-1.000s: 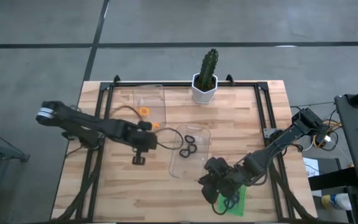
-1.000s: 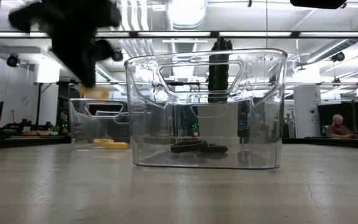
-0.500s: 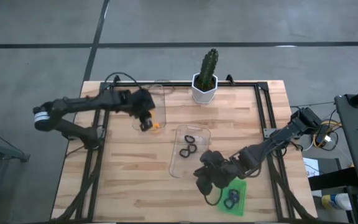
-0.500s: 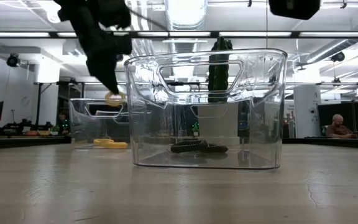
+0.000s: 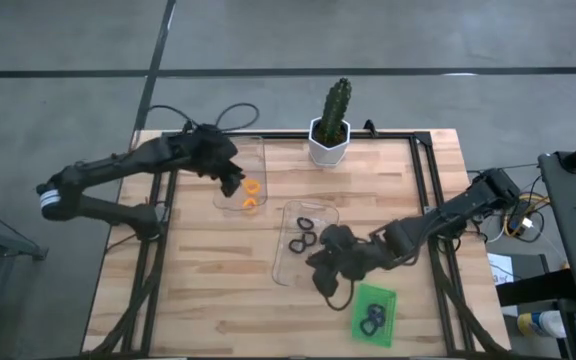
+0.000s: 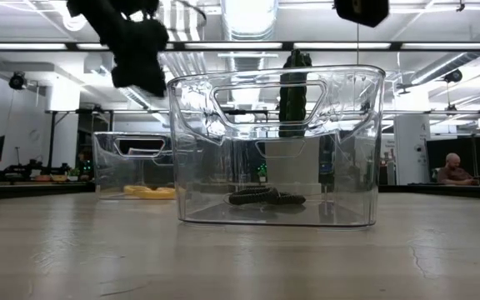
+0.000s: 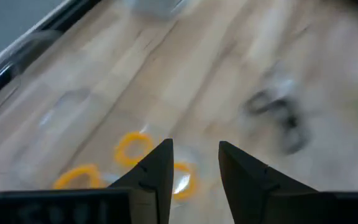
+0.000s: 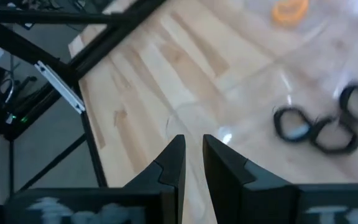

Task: Sort spring keychains
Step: Return to Home Position

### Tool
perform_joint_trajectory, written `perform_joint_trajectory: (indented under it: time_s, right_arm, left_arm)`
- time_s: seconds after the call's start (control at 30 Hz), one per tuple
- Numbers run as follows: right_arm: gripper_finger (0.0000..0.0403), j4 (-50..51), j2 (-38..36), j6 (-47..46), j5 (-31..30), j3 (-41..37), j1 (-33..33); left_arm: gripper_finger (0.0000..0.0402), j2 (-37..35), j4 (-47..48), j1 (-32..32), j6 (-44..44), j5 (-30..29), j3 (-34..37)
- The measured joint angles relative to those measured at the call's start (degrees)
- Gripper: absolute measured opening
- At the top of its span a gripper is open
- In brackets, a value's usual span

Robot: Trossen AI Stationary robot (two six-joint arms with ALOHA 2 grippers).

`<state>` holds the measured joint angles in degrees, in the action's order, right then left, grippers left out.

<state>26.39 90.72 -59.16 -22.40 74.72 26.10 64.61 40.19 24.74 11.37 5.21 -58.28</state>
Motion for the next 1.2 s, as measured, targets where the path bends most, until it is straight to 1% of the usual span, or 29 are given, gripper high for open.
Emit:
perform_joint_trajectory:
  time_s: [0.1,0.23,0.33,0.4,0.5,0.6,0.7,0.73,0.77,0.87,0.97,1.1,1.2]
  right_arm:
    - [0.0052,-0.2,-2.0,5.9,-1.3,0.0,-1.7]
    - [0.0052,-0.1,-4.3,14.8,-3.5,0.0,-4.0]
    - [0.0052,0.3,-6.0,19.8,-4.6,-0.9,-5.8]
    - [0.0052,0.2,-7.4,22.3,-4.6,-1.9,-6.9]
    - [0.0052,-0.7,-10.2,26.1,-4.5,-4.3,-7.8]
    - [0.0052,-2.0,-13.7,28.9,-3.1,-7.9,-8.2]
    - [0.0052,-4.2,-17.9,29.8,-1.0,-13.1,-8.9]
    - [0.0052,-5.8,-19.3,29.9,-0.8,-15.0,-9.2]
    - [0.0052,-7.5,-20.8,30.1,-0.5,-17.0,-9.4]
    - [0.0052,-12.9,-25.3,31.4,-0.1,-23.2,-9.3]
    - [0.0052,-15.2,-29.8,32.0,0.1,-28.4,-9.2]
    - [0.0052,-15.3,-34.9,32.2,-0.2,-33.7,-9.3]
    - [0.0052,-16.7,-38.5,32.2,0.0,-37.7,-9.2]
  left_arm:
    - [0.012,-4.9,-3.5,-1.1,1.4,3.9,0.5]
    - [0.012,-11.4,-6.4,-2.4,2.7,6.3,2.7]
    - [0.0121,-16.3,-10.8,-3.2,5.3,11.3,5.6]
    - [0.0121,-19.2,-13.2,-3.8,8.6,13.9,7.5]
    - [0.0121,-23.9,-18.1,-5.5,12.2,13.6,10.5]
    - [0.0121,-28.0,-20.3,-7.1,12.3,13.7,13.3]
    - [0.0121,-31.0,-19.0,-7.3,7.8,13.6,16.2]
    - [0.0121,-32.2,-17.9,-7.3,7.8,13.6,17.1]
    - [0.0121,-33.2,-17.4,-7.3,9.0,13.6,18.4]
    - [0.0121,-35.0,-18.9,-7.3,16.4,13.4,22.5]
    - [0.0121,-36.8,-20.8,-7.4,21.0,12.8,26.5]
    - [0.0121,-39.5,-28.9,-7.8,21.2,13.0,31.7]
    - [0.0121,-41.4,-37.3,-8.0,16.3,12.8,35.3]
